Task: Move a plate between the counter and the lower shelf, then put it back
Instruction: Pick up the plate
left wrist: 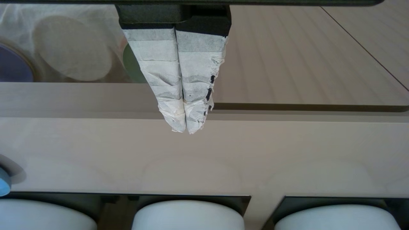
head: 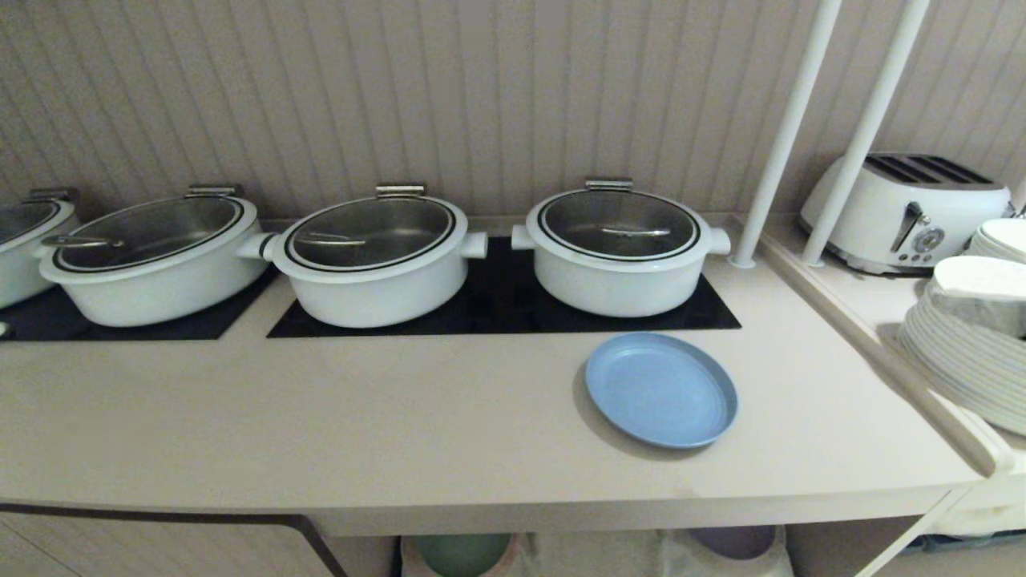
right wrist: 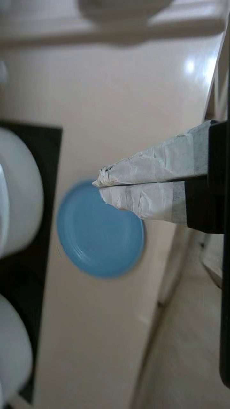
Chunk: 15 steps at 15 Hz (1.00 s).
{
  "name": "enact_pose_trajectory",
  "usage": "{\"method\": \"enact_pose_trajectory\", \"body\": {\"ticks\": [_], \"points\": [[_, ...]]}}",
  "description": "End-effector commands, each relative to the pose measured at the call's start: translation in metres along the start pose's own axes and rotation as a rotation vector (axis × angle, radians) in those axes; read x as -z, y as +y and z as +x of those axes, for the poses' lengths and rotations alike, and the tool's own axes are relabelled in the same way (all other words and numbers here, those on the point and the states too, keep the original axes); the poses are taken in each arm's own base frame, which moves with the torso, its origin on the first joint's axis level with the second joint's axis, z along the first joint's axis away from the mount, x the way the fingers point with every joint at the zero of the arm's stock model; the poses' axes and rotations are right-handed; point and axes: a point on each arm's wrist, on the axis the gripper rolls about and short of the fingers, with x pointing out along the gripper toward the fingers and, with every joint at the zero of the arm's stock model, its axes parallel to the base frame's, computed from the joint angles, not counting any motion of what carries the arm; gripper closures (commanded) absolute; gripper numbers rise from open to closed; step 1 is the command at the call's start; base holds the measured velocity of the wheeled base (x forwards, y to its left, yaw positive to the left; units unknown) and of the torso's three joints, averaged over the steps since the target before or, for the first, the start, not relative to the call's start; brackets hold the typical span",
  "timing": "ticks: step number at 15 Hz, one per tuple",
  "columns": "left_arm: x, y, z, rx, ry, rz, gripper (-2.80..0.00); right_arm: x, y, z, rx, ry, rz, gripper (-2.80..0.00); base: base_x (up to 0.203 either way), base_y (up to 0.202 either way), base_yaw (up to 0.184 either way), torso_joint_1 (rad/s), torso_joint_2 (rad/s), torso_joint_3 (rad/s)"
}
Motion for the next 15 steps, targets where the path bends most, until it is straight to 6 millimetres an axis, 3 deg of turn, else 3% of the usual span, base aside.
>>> {"method": "enact_pose_trajectory", "body": {"ticks": [1, 7, 11, 15], "points": [[0.000, 0.000, 0.000, -0.001, 0.000, -0.001, 0.00, -0.020, -0.004, 0.021, -0.042, 0.126, 0.033, 0.00, 0.000, 0.000, 0.000, 0.000, 0.00, 0.000], [0.000, 0.000, 0.000, -0.001, -0.002, -0.001, 0.00, -0.043, -0.010, 0.051, -0.052, 0.479, 0.121, 0.00, 0.000, 0.000, 0.000, 0.000, 0.00, 0.000], [0.000, 0.000, 0.000, -0.001, 0.000, -0.001, 0.00, -0.041, -0.014, 0.067, -0.064, 0.614, 0.124, 0.00, 0.000, 0.000, 0.000, 0.000, 0.00, 0.000], [0.000, 0.000, 0.000, -0.001, 0.000, -0.001, 0.00, -0.036, -0.012, 0.104, -0.083, 0.713, 0.100, 0.00, 0.000, 0.000, 0.000, 0.000, 0.00, 0.000]]}}
